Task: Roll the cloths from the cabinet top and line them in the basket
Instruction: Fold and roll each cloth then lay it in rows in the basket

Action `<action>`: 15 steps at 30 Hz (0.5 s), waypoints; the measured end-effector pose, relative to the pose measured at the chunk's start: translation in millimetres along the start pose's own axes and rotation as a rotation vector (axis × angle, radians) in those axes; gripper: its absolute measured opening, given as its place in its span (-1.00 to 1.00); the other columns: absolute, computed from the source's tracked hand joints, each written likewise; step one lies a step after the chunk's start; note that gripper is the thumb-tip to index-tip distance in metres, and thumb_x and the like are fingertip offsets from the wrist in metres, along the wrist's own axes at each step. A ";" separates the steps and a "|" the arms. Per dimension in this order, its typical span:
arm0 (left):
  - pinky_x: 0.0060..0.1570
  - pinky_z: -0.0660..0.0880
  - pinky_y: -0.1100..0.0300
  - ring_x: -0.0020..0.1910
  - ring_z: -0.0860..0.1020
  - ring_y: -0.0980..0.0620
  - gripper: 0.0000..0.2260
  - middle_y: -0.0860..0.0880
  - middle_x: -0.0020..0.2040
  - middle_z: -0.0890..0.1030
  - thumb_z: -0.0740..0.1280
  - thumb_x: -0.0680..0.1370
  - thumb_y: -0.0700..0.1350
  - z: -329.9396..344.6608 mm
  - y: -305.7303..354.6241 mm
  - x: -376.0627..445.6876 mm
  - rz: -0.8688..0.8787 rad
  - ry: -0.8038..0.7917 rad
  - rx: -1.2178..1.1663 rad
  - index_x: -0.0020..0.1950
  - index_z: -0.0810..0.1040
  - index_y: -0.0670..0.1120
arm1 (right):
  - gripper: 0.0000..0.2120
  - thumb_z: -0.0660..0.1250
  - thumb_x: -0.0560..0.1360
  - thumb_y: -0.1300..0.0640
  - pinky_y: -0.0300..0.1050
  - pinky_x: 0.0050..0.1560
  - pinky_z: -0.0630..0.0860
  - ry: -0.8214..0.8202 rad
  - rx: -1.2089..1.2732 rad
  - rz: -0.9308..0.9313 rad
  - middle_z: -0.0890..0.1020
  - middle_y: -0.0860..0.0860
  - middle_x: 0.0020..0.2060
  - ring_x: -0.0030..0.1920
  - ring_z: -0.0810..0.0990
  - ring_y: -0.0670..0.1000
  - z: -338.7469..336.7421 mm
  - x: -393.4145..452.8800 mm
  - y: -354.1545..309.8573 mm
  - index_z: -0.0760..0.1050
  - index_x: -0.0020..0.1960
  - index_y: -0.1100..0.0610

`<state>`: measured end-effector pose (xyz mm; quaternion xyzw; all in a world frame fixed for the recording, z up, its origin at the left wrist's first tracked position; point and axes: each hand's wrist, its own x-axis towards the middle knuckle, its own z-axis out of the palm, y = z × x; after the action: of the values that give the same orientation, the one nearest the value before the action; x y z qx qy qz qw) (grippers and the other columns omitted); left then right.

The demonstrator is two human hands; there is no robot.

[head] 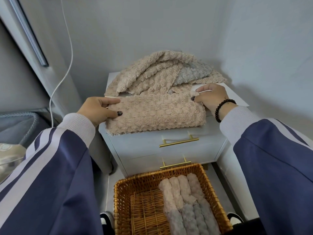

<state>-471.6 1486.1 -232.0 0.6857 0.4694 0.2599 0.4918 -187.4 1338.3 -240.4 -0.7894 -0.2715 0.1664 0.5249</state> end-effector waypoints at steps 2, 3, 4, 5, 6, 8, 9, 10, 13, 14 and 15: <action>0.09 0.58 0.15 0.01 0.64 0.01 -0.54 -0.04 0.11 0.63 0.46 0.37 -0.42 -2.2 -1.7 0.0 0.011 -0.023 0.051 0.17 0.63 -0.01 | -0.73 0.47 0.34 0.37 -0.18 -0.15 0.51 -0.023 -0.003 -0.009 0.57 -0.02 -0.23 -0.13 0.55 0.00 -2.0 -0.7 0.9 0.50 -0.25 0.04; 0.15 0.55 0.10 0.04 0.63 0.00 -0.53 -0.05 0.11 0.64 0.47 0.36 -0.42 -3.7 -2.5 0.6 0.012 -0.041 0.055 0.16 0.63 0.00 | -0.72 0.47 0.34 0.38 -0.16 -0.11 0.53 -0.030 -0.008 -0.013 0.56 -0.03 -0.25 -0.14 0.55 0.00 -2.7 -0.6 1.7 0.50 -0.24 0.03; 0.20 0.53 0.06 0.08 0.62 0.00 -0.52 -0.05 0.12 0.64 0.49 0.34 -0.41 -4.9 -2.8 1.0 0.004 -0.062 0.038 0.15 0.63 0.01 | -0.72 0.47 0.34 0.38 -0.13 -0.07 0.55 -0.037 -0.011 -0.014 0.56 -0.03 -0.24 -0.13 0.56 0.01 -2.8 0.1 2.8 0.50 -0.23 0.03; 0.22 0.51 0.04 0.12 0.60 0.01 -0.50 -0.05 0.14 0.63 0.51 0.30 -0.39 -5.5 -3.1 0.6 -0.006 -0.082 0.016 0.16 0.63 0.00 | -0.72 0.47 0.35 0.38 -0.12 -0.04 0.55 -0.041 -0.014 -0.014 0.56 -0.03 -0.24 -0.13 0.56 0.01 -2.6 0.4 4.0 0.51 -0.21 0.02; 0.24 0.49 0.04 0.18 0.56 0.03 -0.48 -0.03 0.18 0.60 0.53 0.27 -0.37 -5.8 -3.7 0.2 -0.007 -0.094 0.006 0.17 0.62 0.00 | -0.73 0.47 0.35 0.37 -0.12 -0.04 0.55 -0.043 -0.015 -0.018 0.56 -0.04 -0.23 -0.13 0.56 0.01 -2.4 -0.1 4.5 0.51 -0.19 0.03; 0.21 0.49 0.10 0.25 0.44 0.12 -0.42 0.04 0.21 0.51 0.55 0.25 -0.34 -5.6 -3.5 -1.4 0.004 -0.095 0.037 0.22 0.60 0.00 | -0.76 0.47 0.36 0.35 -0.16 -0.09 0.54 -0.042 -0.020 -0.035 0.56 -0.04 -0.20 -0.14 0.56 -0.01 -2.5 -1.6 4.4 0.53 -0.12 0.06; 0.12 0.52 0.17 0.24 0.42 0.13 -0.41 0.05 0.18 0.50 0.56 0.26 -0.34 -5.6 -2.7 -2.0 0.014 -0.091 0.061 0.26 0.58 -0.01 | -0.76 0.46 0.37 0.34 -0.21 -0.15 0.52 -0.041 -0.030 -0.045 0.57 -0.03 -0.17 -0.15 0.55 -0.03 -3.0 -1.9 3.6 0.53 -0.07 0.07; 0.00 0.52 0.25 0.20 0.45 0.14 -0.40 0.07 0.14 0.50 0.55 0.28 -0.33 -5.6 -0.3 -3.7 0.022 -0.091 0.084 0.28 0.56 -0.02 | -0.75 0.46 0.38 0.33 -0.27 -0.22 0.48 -0.041 -0.051 -0.057 0.57 0.00 -0.13 -0.16 0.54 -0.05 -3.3 -2.6 2.1 0.53 -0.03 0.07; -0.07 0.46 0.27 0.01 0.53 0.14 -0.44 0.06 0.12 0.54 0.58 0.33 -0.20 -7.7 10.1 -4.7 0.077 -0.057 0.408 0.30 0.53 -0.01 | -0.65 0.45 0.39 0.30 -0.32 -0.32 0.37 -0.040 -0.193 -0.089 0.54 0.04 0.04 -0.04 0.52 -0.01 -1.0 -4.2 -3.9 0.47 0.11 0.07; -0.02 0.44 0.20 0.05 0.53 0.08 -0.47 0.02 0.19 0.52 0.58 0.33 -0.12 -6.1 14.0 -5.1 0.099 -0.030 0.583 0.27 0.54 0.00 | -0.60 0.44 0.39 0.31 -0.30 -0.29 0.38 -0.031 -0.264 -0.104 0.49 0.06 0.13 0.03 0.50 0.03 1.2 -5.5 -5.4 0.43 0.17 0.07; 0.01 0.42 0.16 0.12 0.51 0.02 -0.52 -0.02 0.26 0.47 0.56 0.34 -0.07 -2.9 17.9 -6.0 0.126 0.003 0.711 0.23 0.54 0.00 | -0.56 0.41 0.40 0.32 -0.25 -0.19 0.42 -0.010 -0.339 -0.135 0.42 0.08 0.21 0.11 0.45 0.06 4.4 -8.2 -7.6 0.41 0.22 0.08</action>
<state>-469.5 1480.7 -213.8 0.8412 0.4879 0.1110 0.2049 -198.3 1338.9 -235.3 -0.8456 -0.3505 0.0869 0.3930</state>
